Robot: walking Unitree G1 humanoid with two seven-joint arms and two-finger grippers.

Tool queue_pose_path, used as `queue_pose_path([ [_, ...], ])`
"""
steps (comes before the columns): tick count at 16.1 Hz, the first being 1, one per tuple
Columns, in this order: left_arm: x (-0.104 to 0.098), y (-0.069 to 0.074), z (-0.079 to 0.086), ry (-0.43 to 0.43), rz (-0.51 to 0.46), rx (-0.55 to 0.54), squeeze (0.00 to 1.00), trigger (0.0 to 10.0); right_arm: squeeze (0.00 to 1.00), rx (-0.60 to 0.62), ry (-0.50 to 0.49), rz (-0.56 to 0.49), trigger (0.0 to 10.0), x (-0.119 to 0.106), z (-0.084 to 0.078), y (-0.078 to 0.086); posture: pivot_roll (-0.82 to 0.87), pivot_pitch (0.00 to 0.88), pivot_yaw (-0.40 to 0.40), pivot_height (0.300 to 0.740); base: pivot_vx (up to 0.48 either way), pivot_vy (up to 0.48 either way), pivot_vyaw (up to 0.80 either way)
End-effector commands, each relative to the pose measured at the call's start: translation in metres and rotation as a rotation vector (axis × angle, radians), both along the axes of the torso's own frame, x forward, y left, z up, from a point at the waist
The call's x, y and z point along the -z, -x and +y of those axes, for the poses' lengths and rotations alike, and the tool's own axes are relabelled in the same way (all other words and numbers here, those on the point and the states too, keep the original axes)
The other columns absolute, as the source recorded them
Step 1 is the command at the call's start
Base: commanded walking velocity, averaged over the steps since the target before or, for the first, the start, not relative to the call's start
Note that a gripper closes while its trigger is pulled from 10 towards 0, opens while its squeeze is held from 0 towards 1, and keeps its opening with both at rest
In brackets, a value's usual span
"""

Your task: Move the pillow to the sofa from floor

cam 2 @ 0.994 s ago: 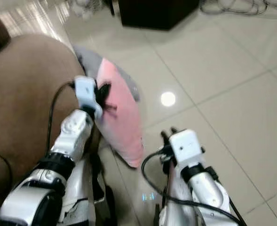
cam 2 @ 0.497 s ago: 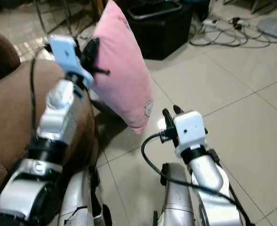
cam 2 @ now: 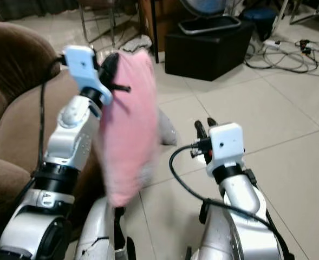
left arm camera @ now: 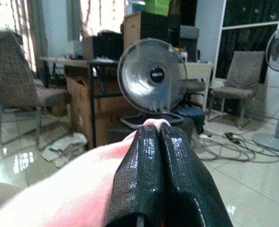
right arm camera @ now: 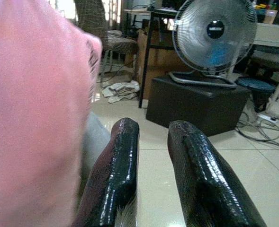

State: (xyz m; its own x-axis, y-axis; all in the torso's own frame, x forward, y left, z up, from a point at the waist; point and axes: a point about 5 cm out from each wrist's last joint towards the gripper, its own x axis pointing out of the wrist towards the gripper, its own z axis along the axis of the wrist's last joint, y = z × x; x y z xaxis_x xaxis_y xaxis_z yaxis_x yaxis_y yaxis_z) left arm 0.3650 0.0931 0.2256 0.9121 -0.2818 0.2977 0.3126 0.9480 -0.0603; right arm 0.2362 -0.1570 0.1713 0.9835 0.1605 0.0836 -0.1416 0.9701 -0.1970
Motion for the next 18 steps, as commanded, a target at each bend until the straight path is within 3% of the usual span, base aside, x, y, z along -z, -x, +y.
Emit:
queue_pose_path([
  [1,-0.0139,0.004,-0.0001,-0.011,-0.063,0.002,0.0,10.0,0.0,0.019,-0.029,0.019,10.0,0.0015,-0.0023,-0.0033,-0.11,0.019,0.095,0.585,0.0,0.0,0.0],
  [8,-0.0201,0.0086,-0.003,-0.04,-0.1,0.006,0.0,10.0,0.0,0.047,-0.053,0.011,10.0,-0.0043,-0.0077,-0.0093,-0.11,0.018,0.093,0.649,0.0,0.0,0.0],
  [18,-0.0136,0.0109,-0.0058,-0.055,-0.083,0.005,0.0,10.0,0.0,0.062,-0.065,0.027,10.0,-0.0012,-0.0097,-0.0096,-0.11,0.018,0.099,0.739,0.0,0.0,0.0],
])
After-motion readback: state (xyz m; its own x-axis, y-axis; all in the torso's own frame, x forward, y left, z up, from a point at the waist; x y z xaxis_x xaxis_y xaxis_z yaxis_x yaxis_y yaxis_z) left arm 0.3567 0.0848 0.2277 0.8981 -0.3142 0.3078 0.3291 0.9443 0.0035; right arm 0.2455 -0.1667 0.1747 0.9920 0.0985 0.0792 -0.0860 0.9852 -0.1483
